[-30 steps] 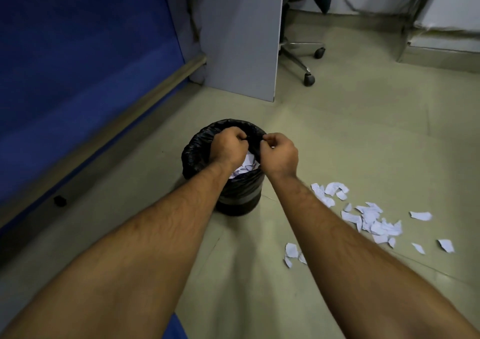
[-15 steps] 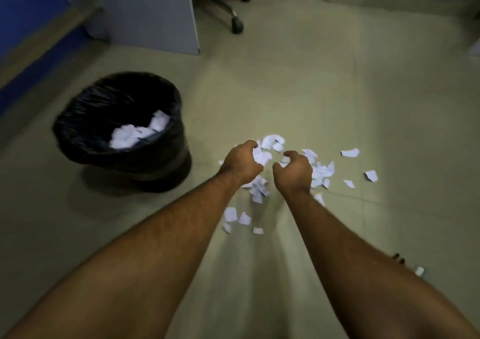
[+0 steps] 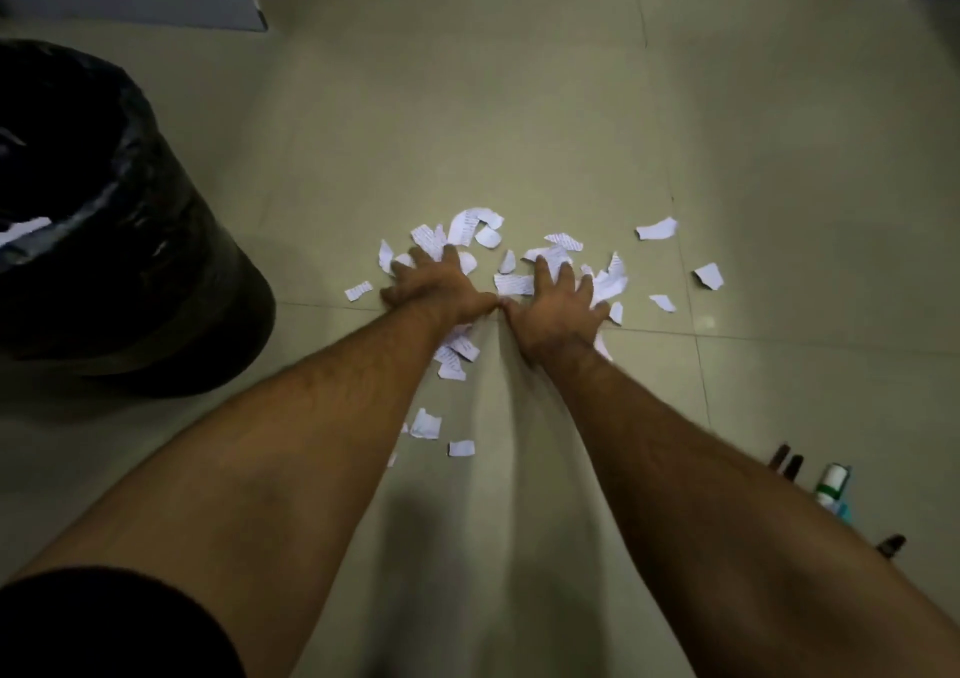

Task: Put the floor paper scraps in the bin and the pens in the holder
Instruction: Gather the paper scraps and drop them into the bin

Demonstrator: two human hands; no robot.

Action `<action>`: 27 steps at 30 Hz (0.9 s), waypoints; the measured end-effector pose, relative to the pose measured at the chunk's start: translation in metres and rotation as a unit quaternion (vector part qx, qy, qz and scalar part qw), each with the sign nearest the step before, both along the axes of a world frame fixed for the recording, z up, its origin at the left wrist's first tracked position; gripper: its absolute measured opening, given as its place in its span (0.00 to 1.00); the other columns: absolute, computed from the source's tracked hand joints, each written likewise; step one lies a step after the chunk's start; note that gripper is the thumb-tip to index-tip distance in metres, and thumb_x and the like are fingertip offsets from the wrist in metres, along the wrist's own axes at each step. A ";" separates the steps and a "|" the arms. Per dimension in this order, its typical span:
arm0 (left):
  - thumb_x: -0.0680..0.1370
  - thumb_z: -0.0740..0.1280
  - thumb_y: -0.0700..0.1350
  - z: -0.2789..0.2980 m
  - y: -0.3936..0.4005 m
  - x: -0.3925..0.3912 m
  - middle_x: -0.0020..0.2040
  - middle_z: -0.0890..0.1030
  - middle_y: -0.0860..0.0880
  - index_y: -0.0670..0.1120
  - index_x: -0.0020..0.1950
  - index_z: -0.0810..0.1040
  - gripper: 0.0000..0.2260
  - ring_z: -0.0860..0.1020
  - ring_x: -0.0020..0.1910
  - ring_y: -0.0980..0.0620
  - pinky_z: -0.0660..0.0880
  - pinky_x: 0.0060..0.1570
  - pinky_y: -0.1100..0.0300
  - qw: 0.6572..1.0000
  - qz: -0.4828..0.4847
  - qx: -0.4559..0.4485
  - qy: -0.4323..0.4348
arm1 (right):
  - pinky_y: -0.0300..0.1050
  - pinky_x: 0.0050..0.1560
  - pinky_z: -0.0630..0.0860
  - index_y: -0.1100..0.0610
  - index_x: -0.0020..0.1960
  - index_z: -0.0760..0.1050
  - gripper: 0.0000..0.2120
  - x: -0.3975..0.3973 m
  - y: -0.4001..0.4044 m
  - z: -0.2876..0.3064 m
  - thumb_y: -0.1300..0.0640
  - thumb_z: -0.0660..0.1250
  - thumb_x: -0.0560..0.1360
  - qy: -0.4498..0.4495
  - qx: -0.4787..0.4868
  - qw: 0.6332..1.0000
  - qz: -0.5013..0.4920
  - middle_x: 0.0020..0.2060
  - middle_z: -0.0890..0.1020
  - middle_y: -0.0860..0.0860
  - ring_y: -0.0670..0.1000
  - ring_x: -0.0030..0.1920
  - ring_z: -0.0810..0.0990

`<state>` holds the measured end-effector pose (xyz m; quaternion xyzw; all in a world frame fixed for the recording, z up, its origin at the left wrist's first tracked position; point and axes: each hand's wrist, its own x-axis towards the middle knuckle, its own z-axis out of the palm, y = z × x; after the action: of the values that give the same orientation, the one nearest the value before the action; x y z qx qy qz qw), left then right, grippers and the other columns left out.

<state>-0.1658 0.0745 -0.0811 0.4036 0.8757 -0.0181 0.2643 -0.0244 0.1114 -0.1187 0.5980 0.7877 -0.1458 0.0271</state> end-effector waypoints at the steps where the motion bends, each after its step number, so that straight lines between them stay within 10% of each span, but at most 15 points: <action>1: 0.65 0.65 0.72 -0.002 -0.007 0.004 0.78 0.54 0.44 0.57 0.77 0.52 0.45 0.56 0.75 0.34 0.64 0.65 0.37 0.999 -0.030 -0.008 0.009 | 0.66 0.69 0.57 0.47 0.77 0.58 0.32 0.000 -0.010 -0.004 0.37 0.59 0.76 -0.001 0.011 1.000 0.016 0.76 0.60 0.55 0.62 0.76 0.56; 6: 0.73 0.65 0.60 -0.003 -0.044 0.017 0.69 0.68 0.43 0.52 0.72 0.62 0.31 0.69 0.65 0.37 0.72 0.58 0.46 0.987 -0.153 0.033 0.037 | 0.53 0.49 0.71 0.50 0.59 0.77 0.14 0.011 -0.053 -0.005 0.52 0.62 0.75 0.023 0.114 0.991 0.061 0.59 0.78 0.54 0.60 0.56 0.77; 10: 0.68 0.69 0.64 0.013 -0.071 0.014 0.68 0.71 0.43 0.53 0.74 0.59 0.39 0.72 0.64 0.38 0.72 0.58 0.48 0.980 -0.200 -0.012 0.014 | 0.48 0.40 0.70 0.49 0.55 0.78 0.16 0.015 -0.077 -0.001 0.53 0.58 0.71 -0.002 0.170 0.983 0.074 0.48 0.81 0.51 0.58 0.45 0.80; 16: 0.70 0.73 0.56 0.006 -0.103 0.028 0.65 0.70 0.45 0.54 0.70 0.66 0.31 0.72 0.61 0.40 0.74 0.51 0.50 0.965 -0.253 -0.005 0.073 | 0.52 0.45 0.73 0.52 0.66 0.74 0.32 0.019 -0.096 0.003 0.38 0.70 0.67 0.002 0.116 0.989 0.093 0.52 0.80 0.55 0.59 0.48 0.79; 21: 0.80 0.62 0.51 0.002 -0.109 0.036 0.61 0.75 0.43 0.49 0.62 0.74 0.13 0.76 0.55 0.41 0.74 0.48 0.53 0.957 -0.255 0.050 0.130 | 0.46 0.36 0.68 0.51 0.50 0.80 0.13 0.015 -0.096 0.004 0.50 0.72 0.67 -0.006 0.134 0.988 0.075 0.43 0.79 0.54 0.59 0.42 0.78; 27: 0.74 0.69 0.41 0.003 -0.115 0.039 0.57 0.77 0.42 0.43 0.56 0.78 0.11 0.77 0.54 0.41 0.72 0.49 0.53 0.969 -0.224 0.050 0.097 | 0.46 0.37 0.66 0.53 0.58 0.77 0.12 0.026 -0.096 0.003 0.58 0.62 0.76 0.056 0.075 0.988 0.123 0.51 0.79 0.54 0.59 0.51 0.78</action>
<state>-0.1266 -0.0403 -0.0777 0.5983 0.7845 -0.0718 0.1465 0.0020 0.0157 -0.1153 0.4873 0.8644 -0.1156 -0.0445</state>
